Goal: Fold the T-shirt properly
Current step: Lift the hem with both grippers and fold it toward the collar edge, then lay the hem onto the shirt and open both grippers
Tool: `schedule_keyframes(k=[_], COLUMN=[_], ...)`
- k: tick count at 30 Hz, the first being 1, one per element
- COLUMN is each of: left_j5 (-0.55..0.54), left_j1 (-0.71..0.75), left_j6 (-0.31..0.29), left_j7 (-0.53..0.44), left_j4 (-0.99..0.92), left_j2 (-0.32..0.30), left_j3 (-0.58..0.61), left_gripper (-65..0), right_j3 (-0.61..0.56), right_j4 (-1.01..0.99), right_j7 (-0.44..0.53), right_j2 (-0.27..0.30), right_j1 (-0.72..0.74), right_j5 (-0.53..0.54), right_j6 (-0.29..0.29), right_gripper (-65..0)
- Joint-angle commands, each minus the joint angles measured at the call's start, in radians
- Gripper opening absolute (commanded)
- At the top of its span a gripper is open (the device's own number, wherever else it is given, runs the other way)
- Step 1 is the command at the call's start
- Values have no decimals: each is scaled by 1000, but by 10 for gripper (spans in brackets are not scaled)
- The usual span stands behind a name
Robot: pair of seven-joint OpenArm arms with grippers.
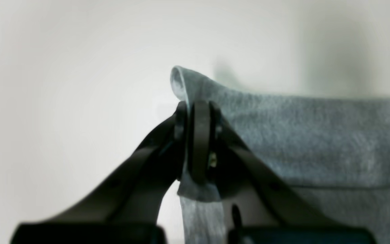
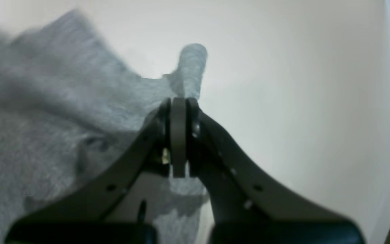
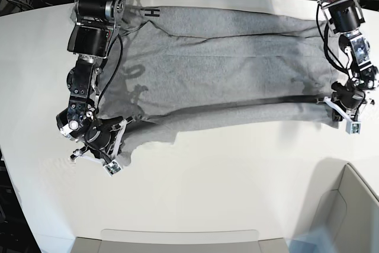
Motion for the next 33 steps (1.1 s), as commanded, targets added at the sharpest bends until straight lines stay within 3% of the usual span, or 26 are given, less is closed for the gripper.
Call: schedule_keyframes(k=[1,10,13,18,33], left_j5=[-11,-11,-11,-11,-11], left_j1=[4,167,210,274,449], left_j6=[1,2,1,-2,-2], left_j7=[-13,24,78,167,179], left_j4=[42,214,284,398,502], left_j2=[-14,-11,23,43,58], left_j3=[-4,-10,-85,-133,-142], left_gripper=[-650,-650,-650,-650,-650], right_j3=[1,2,24,79,117], right_j4=[51,273,336,408,582], right_j7=[3,-103,-135,-140,-141], right_j2=[3,6,6,0,0], right_j1=[3,-160,-215,-286,-491], right_j5=[6,7,7,7,7], right_j6=[16,16,16,16,16], right_gripper=[-650,-650,-650,-650,-650])
